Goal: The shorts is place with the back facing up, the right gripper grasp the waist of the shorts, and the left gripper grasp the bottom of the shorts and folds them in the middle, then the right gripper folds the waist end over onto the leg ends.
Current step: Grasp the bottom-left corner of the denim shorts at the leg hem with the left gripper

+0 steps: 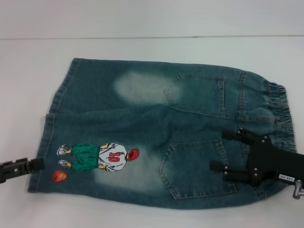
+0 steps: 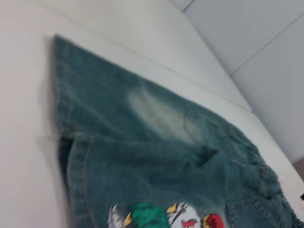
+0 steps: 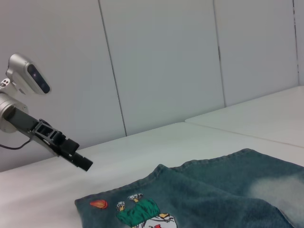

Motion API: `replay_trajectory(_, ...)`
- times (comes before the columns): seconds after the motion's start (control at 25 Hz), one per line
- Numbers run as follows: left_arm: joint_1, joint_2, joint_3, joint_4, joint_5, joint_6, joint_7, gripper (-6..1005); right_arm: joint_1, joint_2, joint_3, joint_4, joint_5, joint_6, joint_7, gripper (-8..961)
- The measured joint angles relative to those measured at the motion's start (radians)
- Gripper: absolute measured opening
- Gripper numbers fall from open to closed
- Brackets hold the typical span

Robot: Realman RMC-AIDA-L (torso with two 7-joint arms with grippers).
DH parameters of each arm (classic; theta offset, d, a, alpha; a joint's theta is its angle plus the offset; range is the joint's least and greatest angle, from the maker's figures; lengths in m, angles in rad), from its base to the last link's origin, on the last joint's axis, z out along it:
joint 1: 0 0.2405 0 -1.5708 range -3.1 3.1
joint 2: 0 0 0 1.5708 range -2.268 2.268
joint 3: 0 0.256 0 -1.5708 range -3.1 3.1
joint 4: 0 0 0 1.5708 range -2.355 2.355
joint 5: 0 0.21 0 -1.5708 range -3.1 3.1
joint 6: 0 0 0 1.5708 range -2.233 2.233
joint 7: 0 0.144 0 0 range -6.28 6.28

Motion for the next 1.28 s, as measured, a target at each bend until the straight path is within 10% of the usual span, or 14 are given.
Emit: replay_trajectory(1.28, -0.095, 0.009, 0.043, -0.031, 0.215, -0.064, -0.098, 902, -0.021, 0.000, 0.009, 0.001, 0.000, 0.001, -0.012, 952)
